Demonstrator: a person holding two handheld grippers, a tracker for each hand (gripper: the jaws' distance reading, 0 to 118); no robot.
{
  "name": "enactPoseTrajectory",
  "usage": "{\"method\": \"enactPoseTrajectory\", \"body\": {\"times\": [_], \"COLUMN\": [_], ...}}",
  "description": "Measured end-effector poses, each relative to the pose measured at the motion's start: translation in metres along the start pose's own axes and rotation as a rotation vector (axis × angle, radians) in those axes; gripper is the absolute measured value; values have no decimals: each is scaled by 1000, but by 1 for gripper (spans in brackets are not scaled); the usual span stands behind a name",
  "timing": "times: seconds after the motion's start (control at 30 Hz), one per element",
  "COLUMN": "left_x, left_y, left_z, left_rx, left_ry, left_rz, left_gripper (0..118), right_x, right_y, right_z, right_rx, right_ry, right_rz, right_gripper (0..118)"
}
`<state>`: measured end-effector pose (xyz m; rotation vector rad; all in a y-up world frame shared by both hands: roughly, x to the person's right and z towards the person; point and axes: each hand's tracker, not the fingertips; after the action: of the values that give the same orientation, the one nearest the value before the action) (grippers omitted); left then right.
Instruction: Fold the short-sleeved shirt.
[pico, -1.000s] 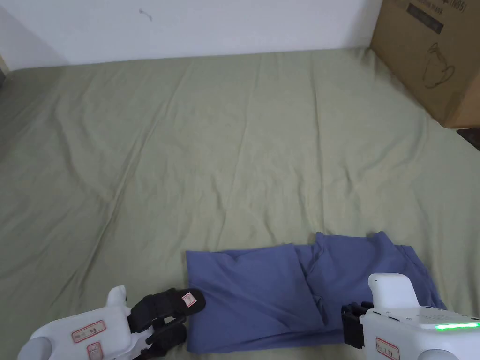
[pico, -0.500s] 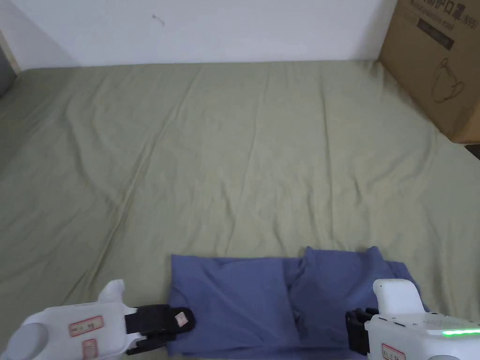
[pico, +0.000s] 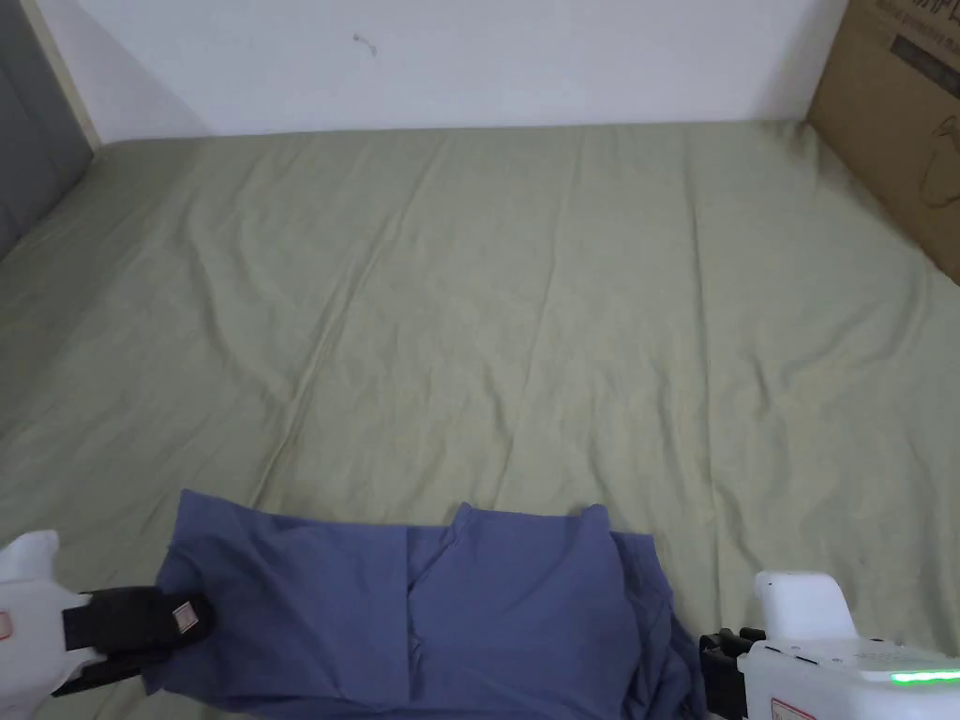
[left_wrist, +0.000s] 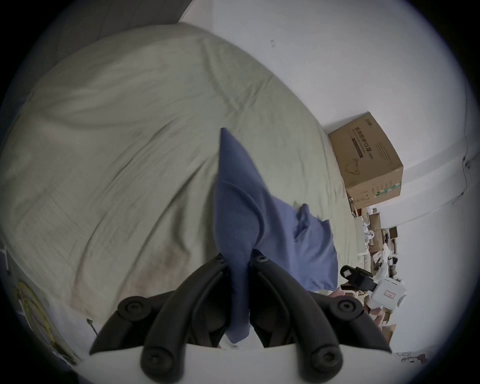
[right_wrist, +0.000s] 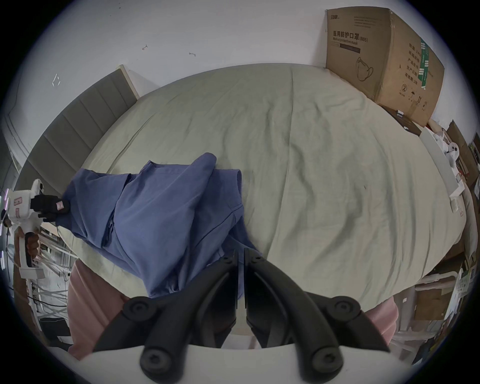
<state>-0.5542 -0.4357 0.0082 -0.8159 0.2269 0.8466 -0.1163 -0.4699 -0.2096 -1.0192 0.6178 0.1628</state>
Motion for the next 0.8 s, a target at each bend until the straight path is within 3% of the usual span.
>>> {"method": "enactPoseTrajectory", "body": {"times": [0.07, 0.23, 0.37, 0.47, 0.53, 0.6, 0.63, 0.67, 0.73, 0.8], "left_x": [27, 120, 181, 203, 212, 215, 213, 211, 205, 190], "left_y": [4, -6, -29, -48, -64, -77, -80, -81, -79, -66], "left_z": [0, -24, -72, -133, -155, -172, -177, -178, -168, -154], "left_rx": [8, -14, -123, -247, -318, -380, -406, -427, -400, -362], "left_ry": [-14, -214, -310, -304, -291, -376, -374, -317, -329, -320], "left_rz": [-77, -208, -329, -378, -383, -413, -389, -373, -373, -325], "left_gripper": [11, 11, 11, 14, 29, 86, 106, 116, 113, 97], "right_x": [1, 14, 28, 40, 47, 54, 57, 60, 63, 65], "right_y": [0, -1, -4, -9, -12, -16, -17, -17, -19, -18], "right_z": [1, 6, 9, 11, 12, 13, 13, 13, 14, 13], "right_rx": [2, 22, 26, 23, 18, 16, 12, 7, 8, 8], "right_ry": [1, -16, -28, -42, -54, -59, -58, -58, -62, -68], "right_rz": [1, -19, -47, -72, -92, -115, -127, -137, -142, -146], "right_gripper": [5, 5, 5, 5, 5, 5, 5, 5, 5, 5]}}
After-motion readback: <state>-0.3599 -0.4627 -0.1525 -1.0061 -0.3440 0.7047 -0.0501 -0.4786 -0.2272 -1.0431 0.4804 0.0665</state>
